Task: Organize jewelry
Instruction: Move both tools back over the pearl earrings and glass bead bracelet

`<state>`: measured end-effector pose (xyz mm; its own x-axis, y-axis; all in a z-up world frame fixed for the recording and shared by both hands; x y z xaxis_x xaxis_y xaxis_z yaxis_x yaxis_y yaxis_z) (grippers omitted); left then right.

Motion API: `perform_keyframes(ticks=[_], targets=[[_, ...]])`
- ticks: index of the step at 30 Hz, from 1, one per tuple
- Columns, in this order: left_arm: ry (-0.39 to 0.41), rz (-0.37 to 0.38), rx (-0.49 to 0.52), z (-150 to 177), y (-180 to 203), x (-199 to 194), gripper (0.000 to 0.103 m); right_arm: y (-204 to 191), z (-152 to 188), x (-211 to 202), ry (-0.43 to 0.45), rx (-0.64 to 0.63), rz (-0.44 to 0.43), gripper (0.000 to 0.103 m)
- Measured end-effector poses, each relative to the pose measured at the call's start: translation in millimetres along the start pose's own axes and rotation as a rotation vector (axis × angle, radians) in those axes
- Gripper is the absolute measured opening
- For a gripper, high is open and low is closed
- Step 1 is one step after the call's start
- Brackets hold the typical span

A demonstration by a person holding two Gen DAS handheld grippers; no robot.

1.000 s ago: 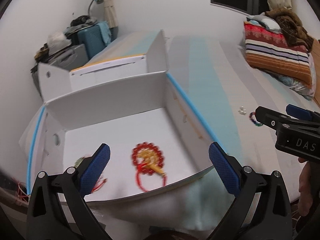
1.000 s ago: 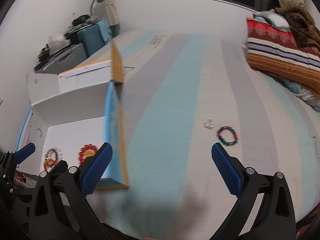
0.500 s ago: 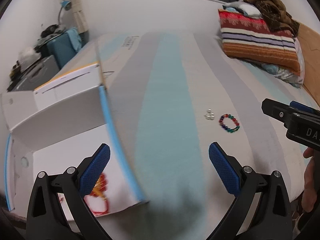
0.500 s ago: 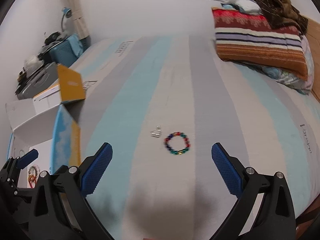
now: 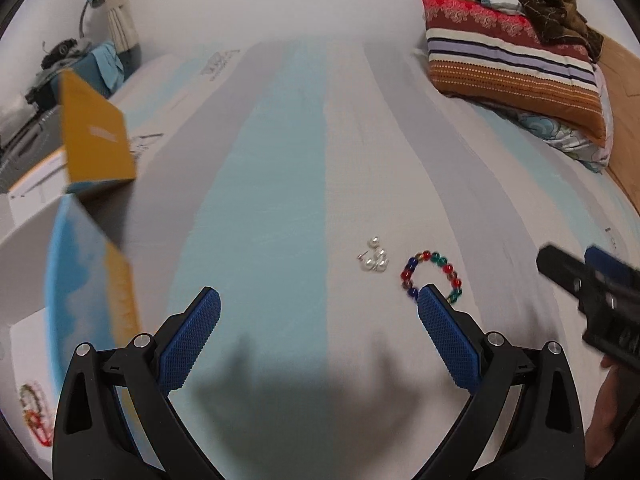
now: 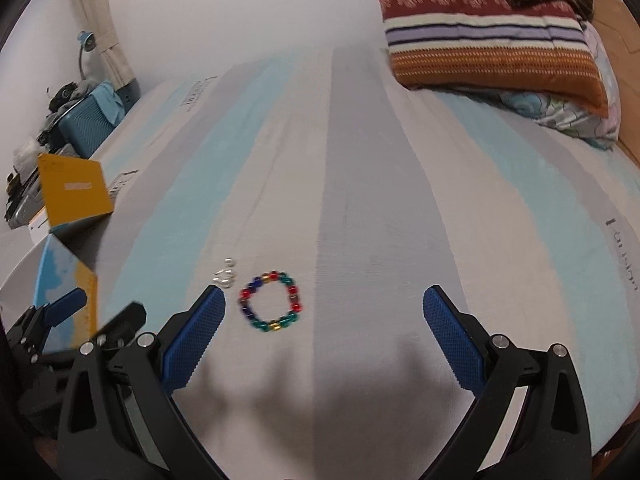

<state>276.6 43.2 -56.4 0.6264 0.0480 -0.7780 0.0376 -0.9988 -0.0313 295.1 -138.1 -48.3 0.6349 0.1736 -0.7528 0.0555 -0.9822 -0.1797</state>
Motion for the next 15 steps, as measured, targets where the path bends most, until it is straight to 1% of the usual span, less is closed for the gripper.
perform_keyframes(ticks=[7,12,15], targets=[[-0.046,0.007,-0.014,-15.7,15.4,50.5,0.097,14.3,9.3,40.2,-0.042,-0.031,-0.016,0.095],[-0.085,0.0,0.003,-20.3,19.8,82.3,0.097,9.8,19.2,58.7,-0.069,-0.079,-0.023,0.095],[-0.096,-0.006,-0.004,-23.1,18.0,94.2,0.096,3.5,25.3,71.5,-0.093,-0.106,-0.026,0.09]])
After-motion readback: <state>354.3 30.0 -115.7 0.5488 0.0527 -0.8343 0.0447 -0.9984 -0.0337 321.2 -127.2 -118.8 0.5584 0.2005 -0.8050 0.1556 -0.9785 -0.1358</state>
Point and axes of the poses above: each gripper's, at about its wrist camera, not at the fingertips, and x roughly the way its jaws point, y to its right, z to its underside, the point moved 10 cm from there along x, roughly the way its jaws point, and after that the axes turned 4 degrees about x, right-handed, at the moved point
